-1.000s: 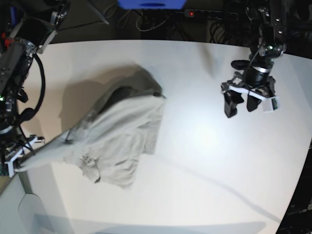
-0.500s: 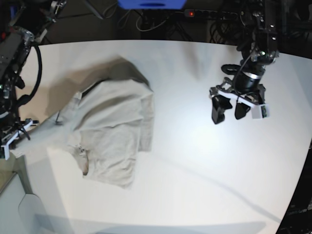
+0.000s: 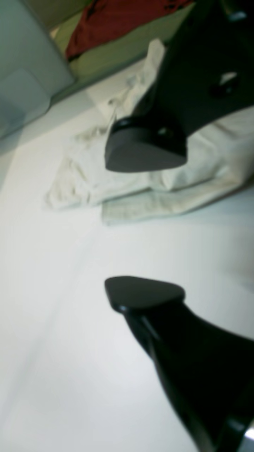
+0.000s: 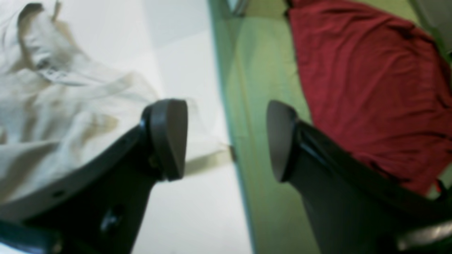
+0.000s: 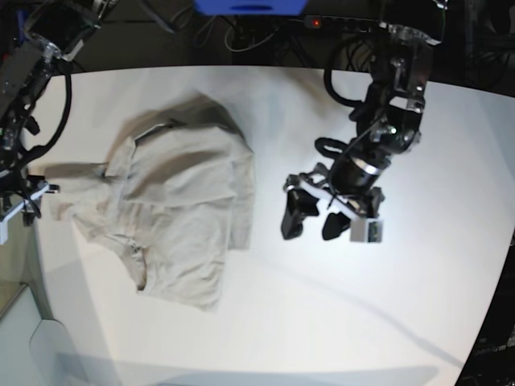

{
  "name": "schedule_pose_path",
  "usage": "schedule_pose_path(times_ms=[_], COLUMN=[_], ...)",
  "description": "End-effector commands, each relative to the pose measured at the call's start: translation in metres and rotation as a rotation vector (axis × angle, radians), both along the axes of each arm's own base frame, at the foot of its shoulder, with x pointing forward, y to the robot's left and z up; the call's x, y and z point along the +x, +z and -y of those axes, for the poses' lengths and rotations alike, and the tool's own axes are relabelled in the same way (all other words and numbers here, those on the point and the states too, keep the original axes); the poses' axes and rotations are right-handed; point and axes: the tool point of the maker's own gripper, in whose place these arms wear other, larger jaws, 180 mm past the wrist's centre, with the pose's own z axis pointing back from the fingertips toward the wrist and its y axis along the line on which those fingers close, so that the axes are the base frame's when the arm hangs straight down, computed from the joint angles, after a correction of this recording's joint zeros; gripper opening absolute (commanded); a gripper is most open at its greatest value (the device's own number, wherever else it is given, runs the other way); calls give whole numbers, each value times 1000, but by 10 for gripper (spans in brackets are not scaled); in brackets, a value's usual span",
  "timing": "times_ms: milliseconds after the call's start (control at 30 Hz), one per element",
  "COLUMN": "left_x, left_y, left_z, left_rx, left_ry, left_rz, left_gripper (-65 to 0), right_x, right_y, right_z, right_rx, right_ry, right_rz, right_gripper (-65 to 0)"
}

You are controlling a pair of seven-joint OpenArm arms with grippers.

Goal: Layout the t-shirt on the table in an organized manner, then fold the t-shirt properly
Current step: 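Grasp the shirt fabric with the left gripper and drag it outward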

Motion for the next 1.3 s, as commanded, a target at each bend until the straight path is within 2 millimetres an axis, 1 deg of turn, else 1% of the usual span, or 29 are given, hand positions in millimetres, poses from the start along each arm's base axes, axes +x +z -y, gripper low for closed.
schedule_pose_path(times_ms=[0,100,167,267,333,467,533,600,800,900,1000,1167,1233,1267], left_x=[12,28,39,54,60,70,74,76,71,68,64,65,65,65], left_y=[6,-23,-37,-48,-56,-72,-77,-84,-103,-114,-126,-128,-128,-129], left_z=[-1,8,14,31,39,49,53,54,86,96,93,90,89,88], left_rx=[-16,-34,-47,-76,-87,-92,-94,-90,-4,37,52,55,56,58], left_ry=[23,41,51,48,46,46,49,58,-16,-44,-34,-23,-23,-22], left_rz=[26,-54,-96,-138,-169,-226,-241,-249,-216,-211,-227,-222,-222,-222], left_gripper=[-207,-207,-208,-209,-209,-209,-209,-209,-209,-209,-209,-218,-263,-307], right_x=[0,-6,-9,-11,-16,-20,-22,-24,-24,-24,-24,-24,-23,-23], right_y=[11,6,0,-5,-12,-16,-17,-19,-19,-20,-20,-19,-20,-19], right_z=[4,0,-3,-8,-10,-10,-9,-9,-10,-10,-9,-9,-9,-9], right_rx=[-32,-38,-21,0,2,2,2,2,2,4,4,4,5,5], right_ry=[5,14,12,9,11,11,8,10,12,11,8,8,8,8], right_rz=[24,8,-3,-3,-26,-40,-46,-52,-52,-54,-53,-48,-48,-47], right_gripper=[-283,-283,-283,-283,-283,-283,-283,-283,-283,-283,-283,-283,-283,-283])
